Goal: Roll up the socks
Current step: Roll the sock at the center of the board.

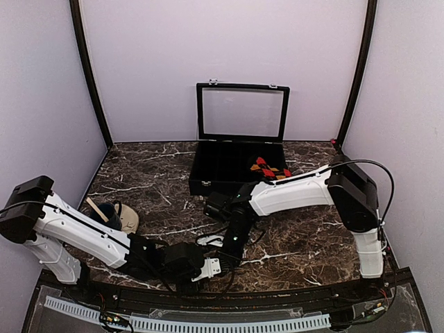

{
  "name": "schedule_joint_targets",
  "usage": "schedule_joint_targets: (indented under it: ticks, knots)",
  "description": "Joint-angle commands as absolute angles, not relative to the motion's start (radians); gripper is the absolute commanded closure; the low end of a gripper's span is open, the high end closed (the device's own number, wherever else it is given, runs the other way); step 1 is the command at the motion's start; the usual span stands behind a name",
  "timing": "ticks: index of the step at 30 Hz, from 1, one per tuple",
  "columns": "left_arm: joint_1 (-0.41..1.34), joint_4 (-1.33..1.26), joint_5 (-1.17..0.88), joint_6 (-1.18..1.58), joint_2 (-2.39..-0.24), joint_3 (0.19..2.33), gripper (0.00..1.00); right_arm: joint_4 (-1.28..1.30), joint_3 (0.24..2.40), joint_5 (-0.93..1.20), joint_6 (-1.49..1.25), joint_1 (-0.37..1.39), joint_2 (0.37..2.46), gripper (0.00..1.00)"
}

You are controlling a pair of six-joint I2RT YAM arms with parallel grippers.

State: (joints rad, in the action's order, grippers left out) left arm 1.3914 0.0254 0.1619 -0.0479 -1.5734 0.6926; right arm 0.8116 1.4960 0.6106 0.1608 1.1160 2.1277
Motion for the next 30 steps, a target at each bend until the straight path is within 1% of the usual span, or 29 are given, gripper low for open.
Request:
schedule_joint_targets:
  ticks: [1, 3, 7, 12, 19, 30]
  knots:
    - [1.366, 0.065, 0.112, -0.033, -1.602, 0.685, 1.00, 0.805, 1.513, 0.599, 0.168, 1.108, 2.151, 0.99]
    - [1.354, 0.058, 0.110, -0.023, -1.592, 0.676, 1.00, 0.799, 1.509, 0.603, 0.162, 1.104, 2.148, 0.97]
    - [1.314, 0.049, 0.072, 0.012, -1.575, 0.662, 1.00, 0.759, 1.482, 0.624, 0.132, 1.085, 2.124, 0.87]
    - [1.272, 0.039, 0.018, 0.076, -1.575, 0.660, 1.00, 0.698, 1.437, 0.650, 0.097, 1.053, 2.090, 0.79]
    - [1.231, -0.001, -0.059, 0.160, -1.592, 0.646, 1.00, 0.630, 1.370, 0.684, 0.065, 1.013, 2.047, 0.74]
    - [1.145, -0.107, -0.232, 0.289, -1.600, 0.586, 1.00, 0.505, 1.286, 0.717, 0.000, 0.948, 1.967, 0.71]
